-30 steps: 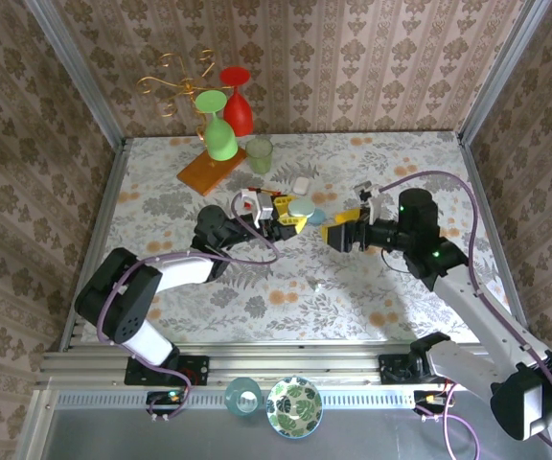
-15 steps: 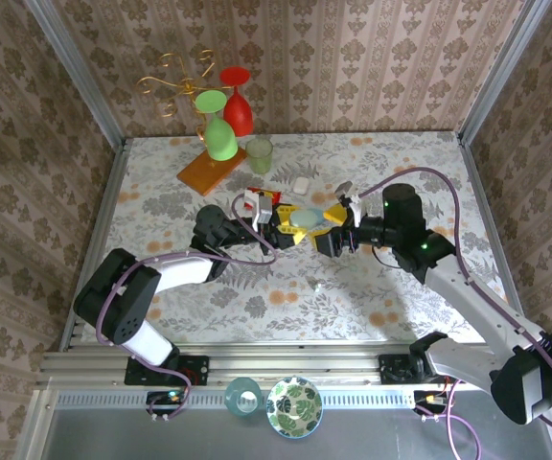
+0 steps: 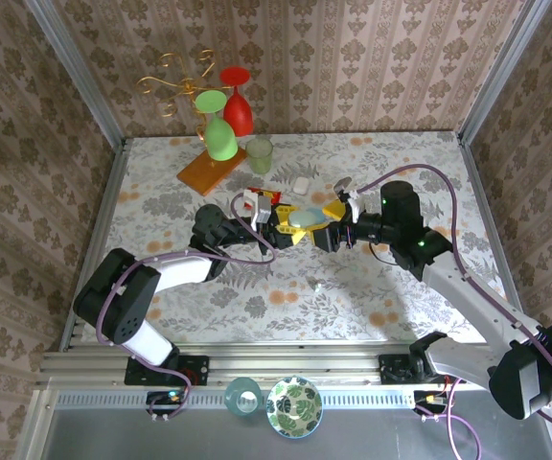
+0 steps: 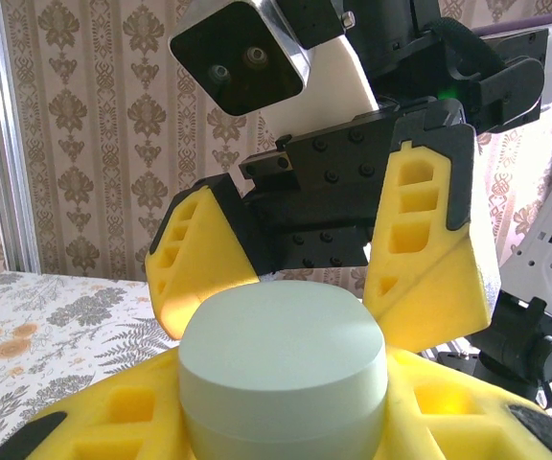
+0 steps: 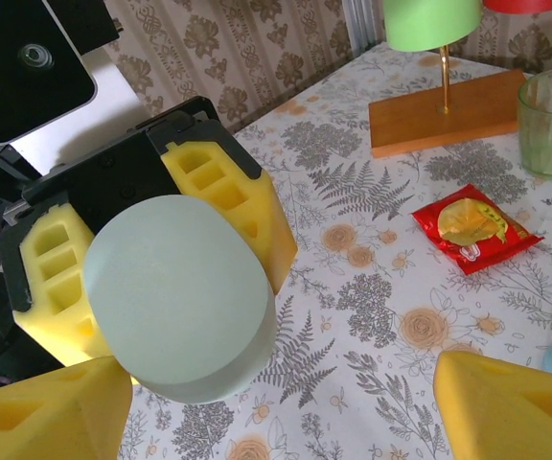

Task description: Insert the wireless bluetooth earbuds into the charging case

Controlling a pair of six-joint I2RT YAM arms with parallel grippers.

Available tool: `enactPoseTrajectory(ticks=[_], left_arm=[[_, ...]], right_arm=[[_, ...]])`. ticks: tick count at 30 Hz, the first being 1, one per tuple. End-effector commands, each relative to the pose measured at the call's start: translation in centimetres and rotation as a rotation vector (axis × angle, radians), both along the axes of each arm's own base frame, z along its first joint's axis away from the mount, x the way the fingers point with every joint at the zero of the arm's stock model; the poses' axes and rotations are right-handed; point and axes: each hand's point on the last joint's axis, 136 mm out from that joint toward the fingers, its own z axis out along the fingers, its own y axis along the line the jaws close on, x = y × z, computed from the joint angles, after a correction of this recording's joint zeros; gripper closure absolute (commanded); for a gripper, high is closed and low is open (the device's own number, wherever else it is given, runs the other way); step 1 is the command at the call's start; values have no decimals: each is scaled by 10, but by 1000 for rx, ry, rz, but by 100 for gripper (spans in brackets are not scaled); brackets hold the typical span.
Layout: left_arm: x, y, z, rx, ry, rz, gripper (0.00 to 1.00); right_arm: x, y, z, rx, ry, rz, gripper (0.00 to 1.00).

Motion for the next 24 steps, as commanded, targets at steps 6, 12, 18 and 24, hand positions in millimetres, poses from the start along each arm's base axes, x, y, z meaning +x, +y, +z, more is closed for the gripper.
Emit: enactPoseTrajectory(ticks=[6, 12, 18, 24], left_arm=[[-20, 3, 6, -5, -25, -83, 68], [-20, 2, 5, -3, -22, -86, 68], [-19, 3, 2, 2, -15, -84, 68], [-19, 2, 2, 2, -20, -85, 68]], right_arm=[[15, -13, 30, 35, -71, -71, 18], [17, -12, 31, 45, -67, -69, 18], [17, -11, 34, 51, -73, -71, 18], [20, -14, 35, 51, -68, -93, 18]])
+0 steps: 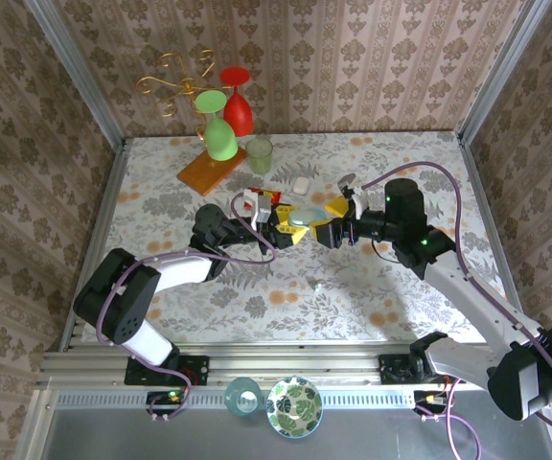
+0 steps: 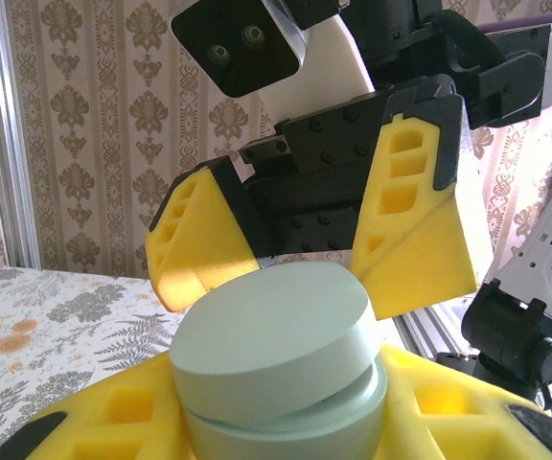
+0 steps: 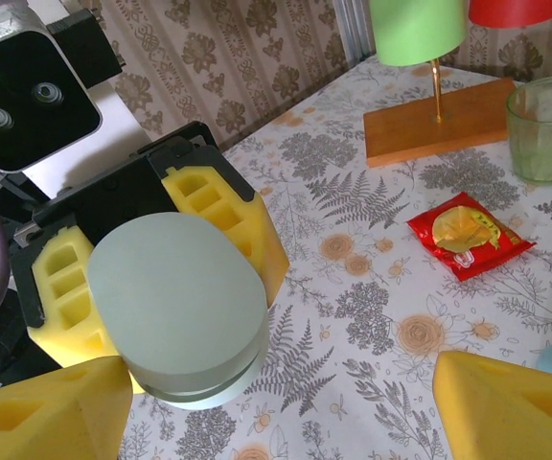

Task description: Insert the wireless bluetooth earbuds into the charging case

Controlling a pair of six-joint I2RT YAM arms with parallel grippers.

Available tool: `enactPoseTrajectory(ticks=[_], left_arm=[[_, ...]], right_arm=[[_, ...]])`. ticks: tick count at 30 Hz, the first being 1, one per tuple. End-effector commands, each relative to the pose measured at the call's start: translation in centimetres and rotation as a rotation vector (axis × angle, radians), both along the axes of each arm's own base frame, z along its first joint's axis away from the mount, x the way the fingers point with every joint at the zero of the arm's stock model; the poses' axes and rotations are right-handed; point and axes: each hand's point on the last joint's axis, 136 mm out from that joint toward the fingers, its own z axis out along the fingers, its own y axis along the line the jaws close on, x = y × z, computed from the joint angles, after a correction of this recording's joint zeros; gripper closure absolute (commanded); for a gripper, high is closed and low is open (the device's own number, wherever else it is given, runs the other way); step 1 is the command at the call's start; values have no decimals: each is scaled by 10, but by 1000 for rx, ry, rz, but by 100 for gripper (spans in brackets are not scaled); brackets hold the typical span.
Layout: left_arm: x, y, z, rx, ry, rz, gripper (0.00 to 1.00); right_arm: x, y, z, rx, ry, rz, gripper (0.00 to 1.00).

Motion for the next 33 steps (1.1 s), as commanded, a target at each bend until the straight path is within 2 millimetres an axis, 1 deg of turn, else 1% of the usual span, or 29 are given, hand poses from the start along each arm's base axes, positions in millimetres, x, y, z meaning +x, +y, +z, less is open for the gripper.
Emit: enactPoseTrajectory(ticks=[1, 10, 18, 21, 27, 29, 30, 33], left_arm=[[-20, 2, 2, 0, -28, -90, 68], [-21, 2, 0, 5, -25, -94, 68], [-22, 2, 0, 5, -24, -100, 68], [-22, 1, 1, 4, -24, -102, 68], [-22, 1, 2, 4, -21, -102, 68], [-22, 1, 2, 3, -21, -105, 68], [-22, 0, 2, 4, -20, -106, 68], [-23, 0, 3, 3, -19, -109, 67]], right_arm=[[17, -9, 27, 28, -71, -80, 18], [22, -12, 31, 51, -57, -110, 20], [26, -12, 34, 67, -44, -124, 24], [26, -10, 33, 69, -41, -114, 28], [13, 1, 30, 73, -37, -1, 42], [11, 3, 27, 70, -33, 20, 48], [10, 5, 26, 70, -30, 33, 49], [4, 11, 26, 69, -40, 86, 49]])
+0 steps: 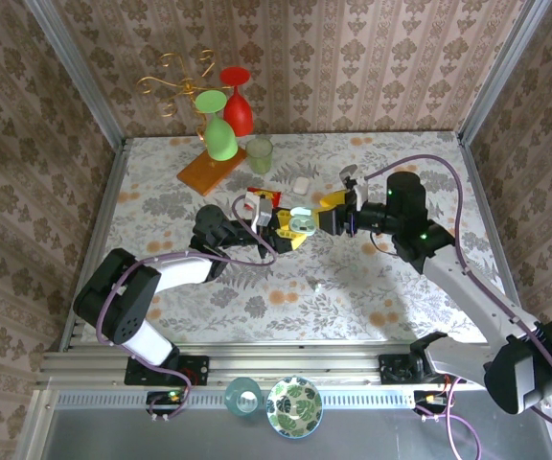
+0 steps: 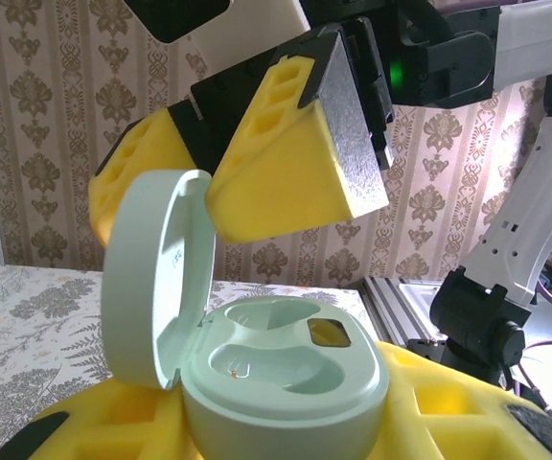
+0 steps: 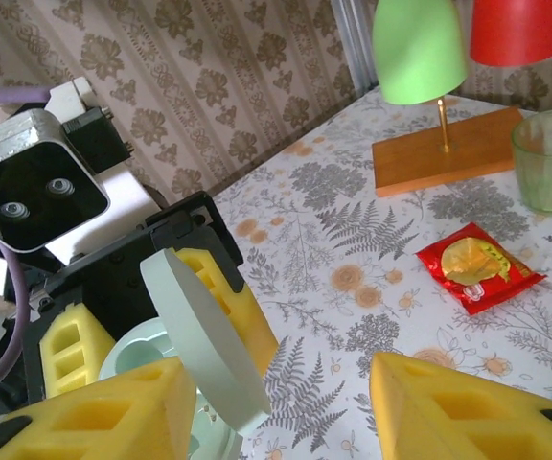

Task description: Insert the wireless bluetooth earbuds into the charging case

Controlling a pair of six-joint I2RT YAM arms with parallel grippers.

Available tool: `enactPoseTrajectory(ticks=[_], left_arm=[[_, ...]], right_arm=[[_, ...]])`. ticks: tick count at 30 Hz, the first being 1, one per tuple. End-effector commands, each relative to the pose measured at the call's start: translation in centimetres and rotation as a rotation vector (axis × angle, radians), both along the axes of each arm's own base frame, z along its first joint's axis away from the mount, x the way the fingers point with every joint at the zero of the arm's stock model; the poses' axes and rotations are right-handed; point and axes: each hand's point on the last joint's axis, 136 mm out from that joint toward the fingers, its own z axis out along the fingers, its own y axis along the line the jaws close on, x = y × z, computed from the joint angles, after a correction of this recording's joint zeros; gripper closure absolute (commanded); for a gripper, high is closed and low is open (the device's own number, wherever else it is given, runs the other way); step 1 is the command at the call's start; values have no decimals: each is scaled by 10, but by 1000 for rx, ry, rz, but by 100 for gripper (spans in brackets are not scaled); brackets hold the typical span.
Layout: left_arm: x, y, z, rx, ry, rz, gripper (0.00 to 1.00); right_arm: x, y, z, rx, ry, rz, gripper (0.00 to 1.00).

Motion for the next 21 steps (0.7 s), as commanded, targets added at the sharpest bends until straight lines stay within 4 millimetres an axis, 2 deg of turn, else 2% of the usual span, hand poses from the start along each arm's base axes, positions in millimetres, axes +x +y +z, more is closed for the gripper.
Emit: enactPoseTrajectory(ticks=[1, 5, 11, 15, 19, 21], left_arm=[[-12, -1, 9, -18, -29, -51, 67], [-13, -2, 11, -20, -29, -57, 67], [-15, -4, 13, -23, -34, -63, 67], [-11, -6, 14, -25, -33, -59, 67], [-6, -10, 17, -30, -29, -48, 66], [-5, -10, 17, -31, -28, -45, 66]], right_arm=[[-6, 8, 9, 1, -42, 77, 50], [-7, 12, 9, -5, -55, 104, 57], [-8, 16, 11, -9, -81, 135, 86], [-14, 18, 10, -32, -102, 154, 98], [-23, 20, 9, -76, -158, 165, 100], [-22, 17, 10, -84, -173, 146, 100]])
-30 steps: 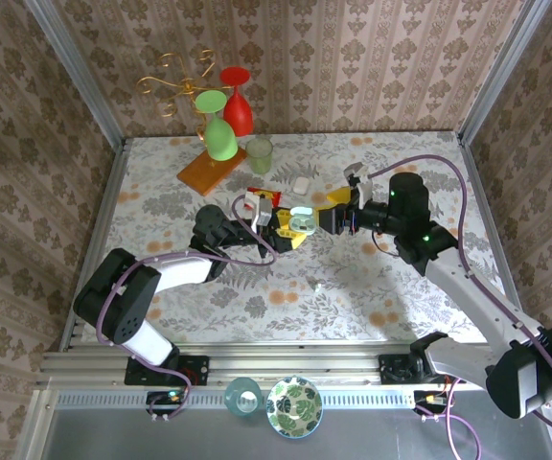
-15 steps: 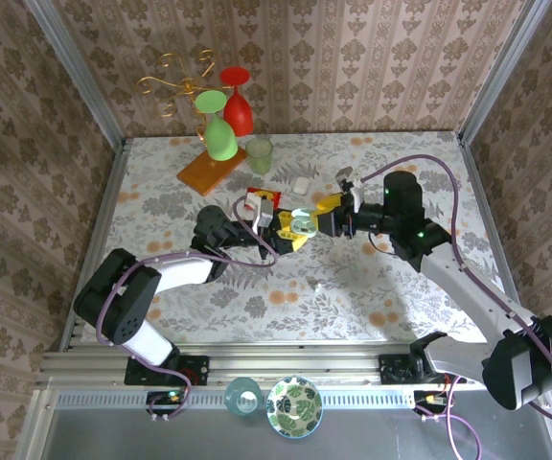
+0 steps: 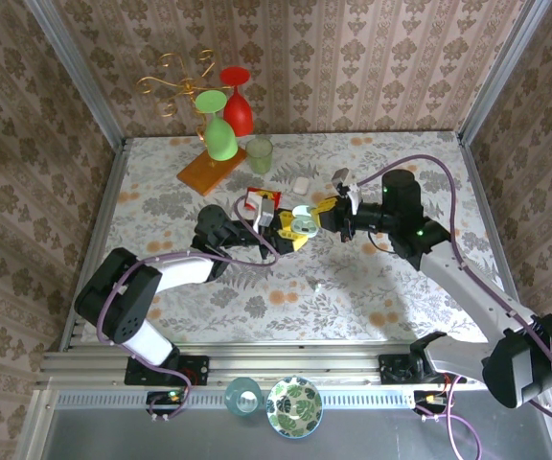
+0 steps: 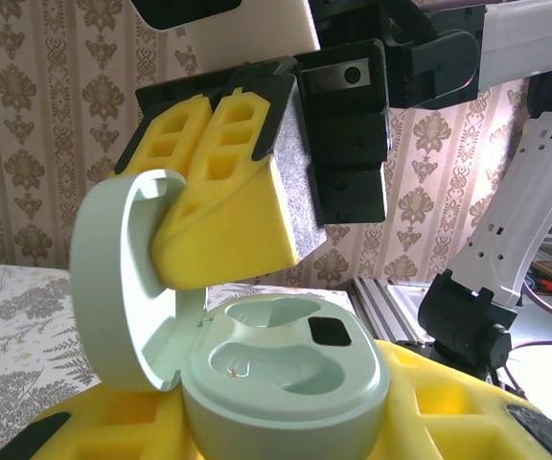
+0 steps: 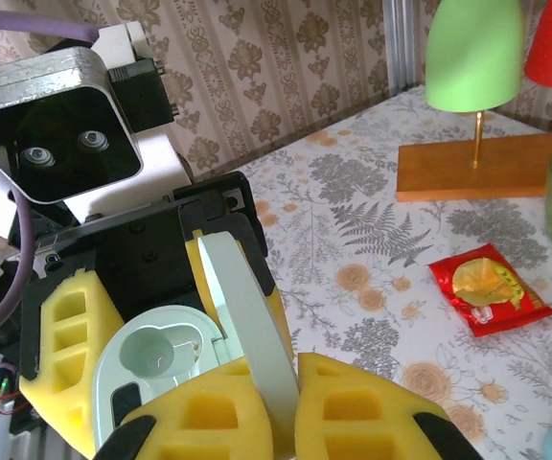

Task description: Insert the wireless bluetooth earbuds into the charging case

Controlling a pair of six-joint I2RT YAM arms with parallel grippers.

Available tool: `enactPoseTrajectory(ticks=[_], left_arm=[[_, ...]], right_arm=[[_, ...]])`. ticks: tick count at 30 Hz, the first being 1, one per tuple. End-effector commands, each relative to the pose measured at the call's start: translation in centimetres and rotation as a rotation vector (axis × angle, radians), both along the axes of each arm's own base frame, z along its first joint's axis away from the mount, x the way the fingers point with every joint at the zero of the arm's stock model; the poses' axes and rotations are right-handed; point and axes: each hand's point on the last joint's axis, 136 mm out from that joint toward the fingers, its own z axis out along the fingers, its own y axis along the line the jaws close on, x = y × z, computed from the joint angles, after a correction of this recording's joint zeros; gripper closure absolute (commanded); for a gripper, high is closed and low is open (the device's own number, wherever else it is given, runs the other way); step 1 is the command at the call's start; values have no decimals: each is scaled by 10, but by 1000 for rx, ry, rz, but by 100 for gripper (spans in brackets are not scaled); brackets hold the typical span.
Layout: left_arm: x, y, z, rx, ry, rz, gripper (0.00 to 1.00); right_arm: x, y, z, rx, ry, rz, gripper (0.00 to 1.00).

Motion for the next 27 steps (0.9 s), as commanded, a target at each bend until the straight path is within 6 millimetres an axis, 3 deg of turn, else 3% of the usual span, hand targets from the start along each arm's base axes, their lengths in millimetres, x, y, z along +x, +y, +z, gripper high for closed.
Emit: enactPoseTrajectory(ticks=[1, 8, 27], left_arm=[[-1, -6, 14, -30, -38, -20, 65], [1, -7, 14, -33, -36, -6, 59], [17, -7, 12, -49, -50, 84, 16]], right_arm=[[-11, 4, 12, -13, -58, 26, 100], [-10, -2, 18, -16, -93, -29, 100], [0, -15, 25, -25, -145, -169, 100]])
